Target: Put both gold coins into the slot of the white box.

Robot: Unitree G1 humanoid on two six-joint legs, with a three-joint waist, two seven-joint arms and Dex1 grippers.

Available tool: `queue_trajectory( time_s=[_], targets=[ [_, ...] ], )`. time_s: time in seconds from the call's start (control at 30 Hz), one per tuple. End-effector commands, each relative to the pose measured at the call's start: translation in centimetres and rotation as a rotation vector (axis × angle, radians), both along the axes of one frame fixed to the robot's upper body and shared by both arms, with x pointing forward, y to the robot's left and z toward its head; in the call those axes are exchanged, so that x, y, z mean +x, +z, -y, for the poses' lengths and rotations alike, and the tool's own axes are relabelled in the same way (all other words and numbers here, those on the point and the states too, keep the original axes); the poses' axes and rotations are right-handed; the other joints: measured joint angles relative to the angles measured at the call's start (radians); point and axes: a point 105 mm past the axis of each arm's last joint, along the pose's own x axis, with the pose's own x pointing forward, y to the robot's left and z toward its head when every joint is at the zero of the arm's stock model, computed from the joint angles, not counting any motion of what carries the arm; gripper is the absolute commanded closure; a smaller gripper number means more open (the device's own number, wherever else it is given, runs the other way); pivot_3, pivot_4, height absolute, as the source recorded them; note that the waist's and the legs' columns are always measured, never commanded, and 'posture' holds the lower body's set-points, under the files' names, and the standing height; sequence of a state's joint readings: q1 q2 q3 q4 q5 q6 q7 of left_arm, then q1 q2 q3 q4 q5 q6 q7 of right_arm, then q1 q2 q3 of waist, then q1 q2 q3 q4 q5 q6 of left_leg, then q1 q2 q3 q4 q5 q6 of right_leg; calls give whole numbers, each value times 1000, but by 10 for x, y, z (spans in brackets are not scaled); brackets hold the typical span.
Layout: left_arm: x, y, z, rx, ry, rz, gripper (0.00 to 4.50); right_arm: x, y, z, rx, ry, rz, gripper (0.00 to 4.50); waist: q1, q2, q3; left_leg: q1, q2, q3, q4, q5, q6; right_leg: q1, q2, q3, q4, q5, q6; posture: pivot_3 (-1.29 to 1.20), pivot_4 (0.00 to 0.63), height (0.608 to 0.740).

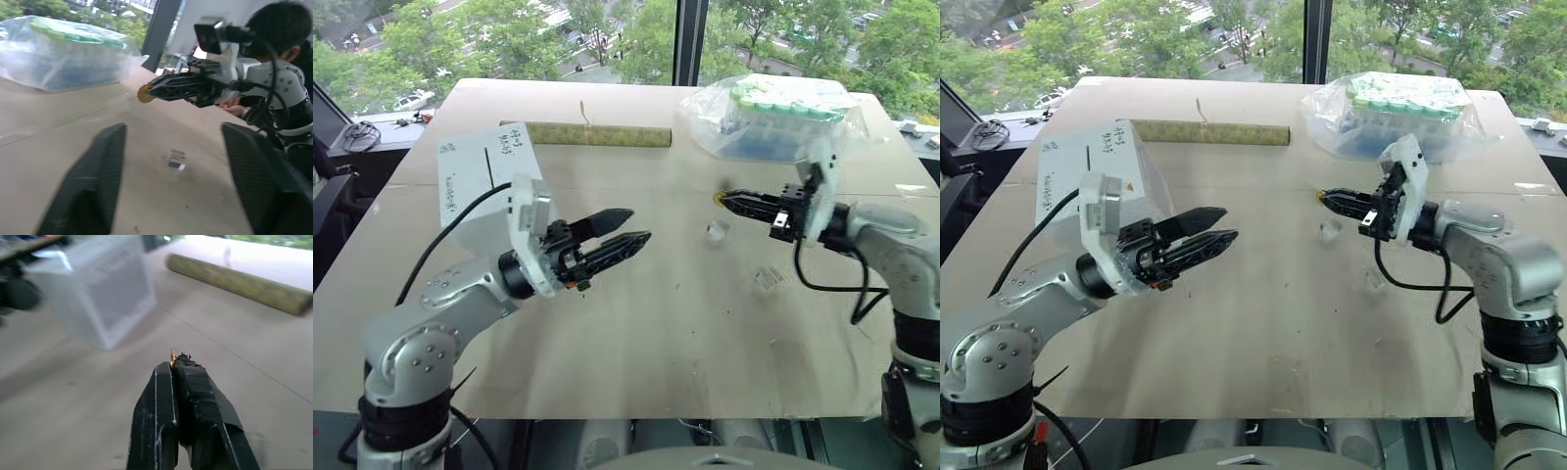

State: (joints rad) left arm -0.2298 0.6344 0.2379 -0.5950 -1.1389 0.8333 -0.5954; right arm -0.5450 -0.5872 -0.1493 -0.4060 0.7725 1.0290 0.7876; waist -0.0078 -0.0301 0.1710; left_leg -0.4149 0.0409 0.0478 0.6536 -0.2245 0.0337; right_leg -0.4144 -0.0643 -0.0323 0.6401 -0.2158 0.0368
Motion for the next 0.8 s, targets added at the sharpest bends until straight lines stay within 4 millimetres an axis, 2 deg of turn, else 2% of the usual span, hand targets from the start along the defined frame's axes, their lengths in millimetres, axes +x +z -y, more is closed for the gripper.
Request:
queue_trajectory(
  time_s=[0.03, 0.27, 0.7, 0.8],
  targets=[
    [-4, 7, 13, -20, -99, 24, 2569, -24, 19, -9, 18, 91, 50, 4500, 1, 0, 0, 0, 0, 0, 0, 0, 0, 0, 0, 0, 0, 0, 0, 0, 150, 740],
    [-1, 8, 36, -35, -255, 24, 2569, -46, 30, -27, 34, 144, 80, 4500, 2, 0, 0, -1, 0, 0, 0, 0, 0, 0, 0, 0, 0, 0, 0, 0, 150, 740],
    [5, 10, 42, -25, -342, 47, 2569, -66, 36, -33, 39, 185, 74, 4500, 2, 0, 0, -1, 0, 0, 0, 0, 0, 0, 0, 0, -1, 0, 0, 0, 150, 740],
    [5, 10, 42, -21, -354, 53, 3421, -67, 35, -33, 39, 187, 66, 4500, 2, 0, 0, -1, 0, 0, 0, 0, 0, 0, 0, 0, -2, 0, 0, 0, 150, 740]
  ],
)
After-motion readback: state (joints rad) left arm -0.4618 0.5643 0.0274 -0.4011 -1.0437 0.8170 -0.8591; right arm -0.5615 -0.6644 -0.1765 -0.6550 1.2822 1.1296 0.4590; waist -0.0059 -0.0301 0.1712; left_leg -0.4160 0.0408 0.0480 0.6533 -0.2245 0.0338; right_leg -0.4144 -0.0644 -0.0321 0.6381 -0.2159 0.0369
